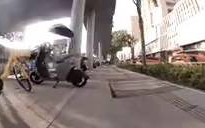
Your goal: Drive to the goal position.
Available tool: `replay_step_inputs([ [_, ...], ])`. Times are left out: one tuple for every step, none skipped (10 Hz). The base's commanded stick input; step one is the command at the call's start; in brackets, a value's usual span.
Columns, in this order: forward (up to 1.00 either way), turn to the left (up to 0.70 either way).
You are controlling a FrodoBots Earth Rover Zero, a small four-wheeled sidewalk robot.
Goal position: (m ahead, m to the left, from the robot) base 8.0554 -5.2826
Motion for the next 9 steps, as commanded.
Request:
replay_step_inputs([
  [0.7,0.0],
  [0.7,0.0],
  [0.7,0.0],
  [0.7,0.0],
  [0.7,0.0],
  [0.7,0.0],
  [0.7,0.0],
  [0.7,0.0],
  [0.7,0.0],
])
